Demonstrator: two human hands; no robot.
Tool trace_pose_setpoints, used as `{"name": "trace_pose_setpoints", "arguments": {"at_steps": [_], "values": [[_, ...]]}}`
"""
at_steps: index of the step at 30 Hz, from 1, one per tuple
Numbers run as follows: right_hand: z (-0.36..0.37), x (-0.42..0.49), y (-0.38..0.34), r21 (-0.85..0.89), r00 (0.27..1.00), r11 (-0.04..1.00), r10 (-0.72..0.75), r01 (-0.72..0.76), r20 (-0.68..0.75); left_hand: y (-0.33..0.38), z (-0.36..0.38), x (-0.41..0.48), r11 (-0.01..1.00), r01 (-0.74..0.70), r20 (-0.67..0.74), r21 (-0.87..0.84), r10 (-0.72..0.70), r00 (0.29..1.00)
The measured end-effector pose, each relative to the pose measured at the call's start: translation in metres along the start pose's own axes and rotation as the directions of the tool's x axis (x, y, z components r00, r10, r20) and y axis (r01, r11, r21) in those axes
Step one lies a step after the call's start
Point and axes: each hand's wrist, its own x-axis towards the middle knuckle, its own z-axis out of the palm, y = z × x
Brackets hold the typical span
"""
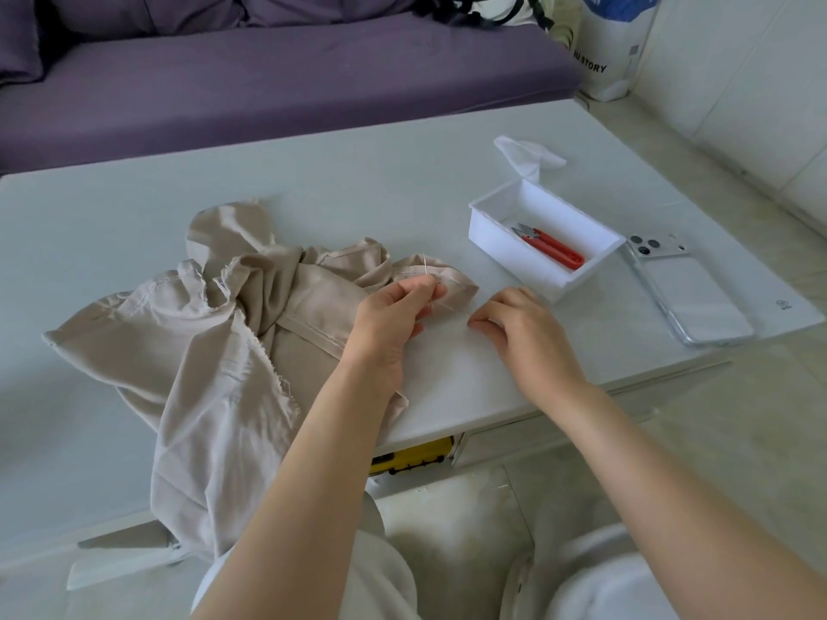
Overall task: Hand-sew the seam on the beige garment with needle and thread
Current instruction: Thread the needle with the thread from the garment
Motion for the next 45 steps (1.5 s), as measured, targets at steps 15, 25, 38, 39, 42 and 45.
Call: {"name": "trace_pose_setpoints", "arguments": {"at_steps": [15, 25, 38, 39, 42, 45], "values": [[-0.024, -0.001, -0.042, 0.375, 0.965, 0.905, 0.248, -0.200, -0.085, 0.003, -0.006, -0.008, 0.990, -0.127, 0.125, 0.064, 0.118, 0.985], [-0.041, 0.000, -0.054, 0.776, 0.709, 0.127, 0.517, -0.618, 0.480, 0.007, -0.003, -0.021, 0.943, -0.177, 0.292, 0.282, 0.091, 0.952], [-0.045, -0.003, -0.051, 0.756, 0.812, 0.402, 0.511, -0.516, 0.283, 0.006, -0.002, -0.026, 0.902, -0.121, 0.214, 0.414, 0.033, 0.976], [-0.045, -0.003, -0.051, 0.746, 0.826, 0.439, 0.500, -0.500, 0.260, 0.005, -0.002, -0.026, 0.903, -0.119, 0.189, 0.413, 0.043, 0.981], [-0.041, -0.003, -0.050, 0.684, 0.871, 0.573, 0.449, -0.453, 0.201, 0.005, -0.004, -0.025, 0.932, -0.110, 0.082, 0.346, 0.086, 0.993], [-0.036, -0.004, -0.048, 0.606, 0.921, 0.704, 0.362, -0.371, 0.144, 0.008, -0.009, -0.027, 0.942, -0.122, 0.050, 0.314, 0.112, 0.992]]}}
